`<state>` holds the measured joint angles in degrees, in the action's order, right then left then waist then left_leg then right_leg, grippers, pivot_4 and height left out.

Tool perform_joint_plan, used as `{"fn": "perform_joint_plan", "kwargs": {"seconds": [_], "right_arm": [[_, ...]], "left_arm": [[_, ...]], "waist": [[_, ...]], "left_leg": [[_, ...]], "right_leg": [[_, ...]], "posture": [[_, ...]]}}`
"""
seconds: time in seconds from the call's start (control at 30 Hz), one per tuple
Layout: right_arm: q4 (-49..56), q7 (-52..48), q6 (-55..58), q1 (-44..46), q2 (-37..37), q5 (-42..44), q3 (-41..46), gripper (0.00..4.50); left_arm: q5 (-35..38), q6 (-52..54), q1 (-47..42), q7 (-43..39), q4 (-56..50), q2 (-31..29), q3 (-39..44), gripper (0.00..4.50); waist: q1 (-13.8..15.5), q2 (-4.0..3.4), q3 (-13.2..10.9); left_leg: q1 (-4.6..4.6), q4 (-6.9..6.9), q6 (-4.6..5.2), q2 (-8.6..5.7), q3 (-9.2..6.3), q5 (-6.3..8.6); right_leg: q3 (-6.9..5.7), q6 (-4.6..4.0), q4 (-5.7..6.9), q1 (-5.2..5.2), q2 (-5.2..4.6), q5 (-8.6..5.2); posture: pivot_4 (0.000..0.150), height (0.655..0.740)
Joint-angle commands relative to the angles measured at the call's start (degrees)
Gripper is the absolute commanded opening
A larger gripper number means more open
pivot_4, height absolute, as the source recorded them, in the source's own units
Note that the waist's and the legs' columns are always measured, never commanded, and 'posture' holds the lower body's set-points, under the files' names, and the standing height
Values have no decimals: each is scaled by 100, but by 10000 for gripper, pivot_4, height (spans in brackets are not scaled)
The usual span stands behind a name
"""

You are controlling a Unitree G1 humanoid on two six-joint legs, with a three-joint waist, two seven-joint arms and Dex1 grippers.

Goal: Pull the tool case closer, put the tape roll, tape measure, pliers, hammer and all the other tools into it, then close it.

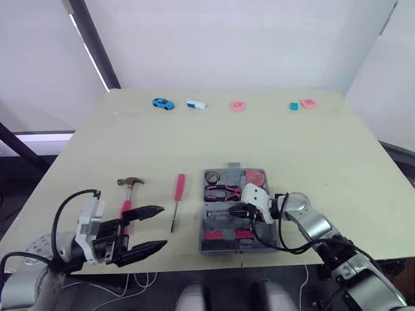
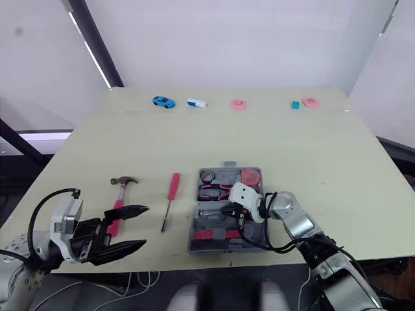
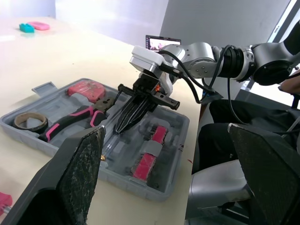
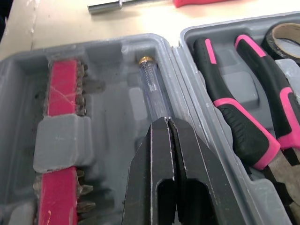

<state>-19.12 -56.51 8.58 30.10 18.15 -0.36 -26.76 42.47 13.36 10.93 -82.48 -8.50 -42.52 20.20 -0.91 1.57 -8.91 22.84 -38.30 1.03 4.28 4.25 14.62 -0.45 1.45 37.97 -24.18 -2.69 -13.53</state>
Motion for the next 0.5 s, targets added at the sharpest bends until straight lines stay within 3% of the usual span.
{"fn": "perform_joint_plan", "kwargs": {"seconds": [0.03,0.2,0.5], "right_arm": [[-669,35,406,-157,65,-443,-289,305],[-459,62,410,-174,47,-82,101,305],[1444,188,125,-876,-153,1600,1697,305]], "left_arm": [[20,-35,63,35,-180,7,45,45000],[38,-5,175,190,-245,106,44,45000],[-34,33,484,1335,-192,746,231,45000]], "waist": [[-1,-1,12],[15,-9,47],[3,-22,33]], "left_leg": [[-22,3,0,0,-1,1],[-56,4,-1,3,0,1],[-5,1,-1,0,3,1]], "right_leg": [[-1,0,-2,17,0,-2],[0,1,-2,42,-4,-4],[2,0,-4,10,-9,0]], "posture": [[1500,7400],[1500,7400],[1500,7400]]}}
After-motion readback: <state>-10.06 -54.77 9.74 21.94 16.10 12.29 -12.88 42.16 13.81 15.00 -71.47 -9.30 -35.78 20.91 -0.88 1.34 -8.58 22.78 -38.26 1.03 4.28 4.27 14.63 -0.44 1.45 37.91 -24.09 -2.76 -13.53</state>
